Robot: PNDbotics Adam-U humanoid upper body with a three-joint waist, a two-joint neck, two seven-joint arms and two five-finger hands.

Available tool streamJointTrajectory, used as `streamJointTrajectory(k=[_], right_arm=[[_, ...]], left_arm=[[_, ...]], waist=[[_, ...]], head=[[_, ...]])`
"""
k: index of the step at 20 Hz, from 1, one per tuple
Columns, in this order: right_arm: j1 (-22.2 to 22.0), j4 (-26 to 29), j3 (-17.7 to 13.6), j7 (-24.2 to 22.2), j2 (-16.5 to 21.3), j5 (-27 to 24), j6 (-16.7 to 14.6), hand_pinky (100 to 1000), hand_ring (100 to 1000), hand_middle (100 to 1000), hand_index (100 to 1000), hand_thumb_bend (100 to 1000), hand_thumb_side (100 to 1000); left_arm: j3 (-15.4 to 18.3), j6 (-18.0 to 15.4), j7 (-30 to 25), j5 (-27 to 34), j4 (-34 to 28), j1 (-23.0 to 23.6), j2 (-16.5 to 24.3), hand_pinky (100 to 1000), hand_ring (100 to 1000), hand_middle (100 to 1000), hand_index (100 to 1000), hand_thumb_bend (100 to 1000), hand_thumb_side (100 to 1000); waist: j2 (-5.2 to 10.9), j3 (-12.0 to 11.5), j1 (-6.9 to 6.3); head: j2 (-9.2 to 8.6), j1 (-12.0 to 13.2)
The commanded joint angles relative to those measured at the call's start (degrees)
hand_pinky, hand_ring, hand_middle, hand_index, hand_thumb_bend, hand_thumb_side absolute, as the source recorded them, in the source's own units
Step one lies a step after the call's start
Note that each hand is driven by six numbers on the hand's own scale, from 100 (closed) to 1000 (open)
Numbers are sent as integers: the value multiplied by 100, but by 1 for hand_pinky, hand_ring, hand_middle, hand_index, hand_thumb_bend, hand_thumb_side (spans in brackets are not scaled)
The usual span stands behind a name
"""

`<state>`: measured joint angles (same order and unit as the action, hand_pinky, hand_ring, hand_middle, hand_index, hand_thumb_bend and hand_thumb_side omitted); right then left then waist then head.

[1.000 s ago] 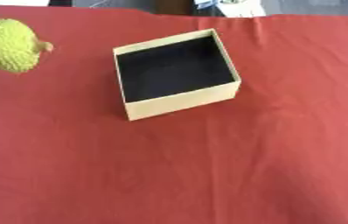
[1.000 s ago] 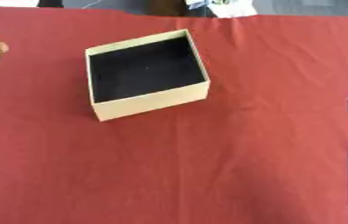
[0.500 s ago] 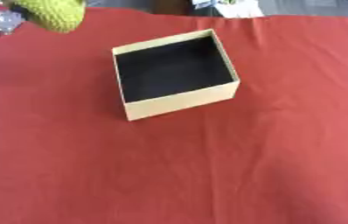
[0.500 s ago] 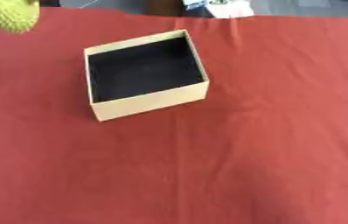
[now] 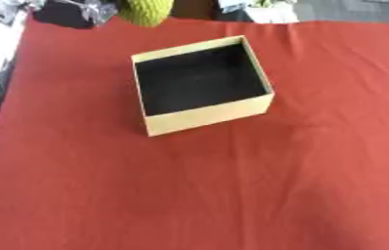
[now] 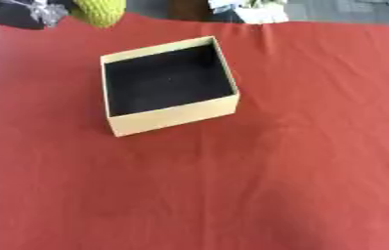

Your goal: Pick up objects on the table and place them in the box.

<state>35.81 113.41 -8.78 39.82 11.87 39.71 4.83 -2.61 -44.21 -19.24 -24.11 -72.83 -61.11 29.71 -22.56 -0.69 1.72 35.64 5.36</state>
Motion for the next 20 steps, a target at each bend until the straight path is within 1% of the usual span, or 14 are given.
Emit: streamJointTrajectory(k=[1,6,10,13,17,20], right_arm=[[82,118,-8,76,14,40,-26,742,878,555,538,100,616],[84,118,-10,213,-33,55,-76,743,877,554,538,100,619],[91,118,5,186,-30,87,-99,744,874,554,538,100,617],[96,118,2,143,-27,96,-101,744,874,554,538,100,617],[84,118,-4,104,-40,81,-97,741,876,552,536,100,615],[82,118,-6,88,-46,71,-97,741,875,552,535,100,615]], left_arm=[[-39,-696,-523,-285,32,-142,-94,384,414,461,579,169,100],[-237,-773,-236,-728,136,-58,-382,389,412,460,581,173,100],[-393,-775,-172,-1046,180,69,-534,393,414,462,587,167,100],[-434,-776,-97,-1236,206,108,-591,393,414,462,587,167,100],[-470,-776,26,-1454,240,235,-714,405,422,470,604,190,100],[-501,-776,118,-1614,276,308,-777,425,439,485,620,228,100]], waist=[[122,23,-17],[112,42,-15],[105,35,-12],[104,33,-11],[95,28,-11],[93,25,-10]], head=[[-50,22],[-52,5],[-56,-48],[-57,-61],[-78,-131],[-89,-158]])
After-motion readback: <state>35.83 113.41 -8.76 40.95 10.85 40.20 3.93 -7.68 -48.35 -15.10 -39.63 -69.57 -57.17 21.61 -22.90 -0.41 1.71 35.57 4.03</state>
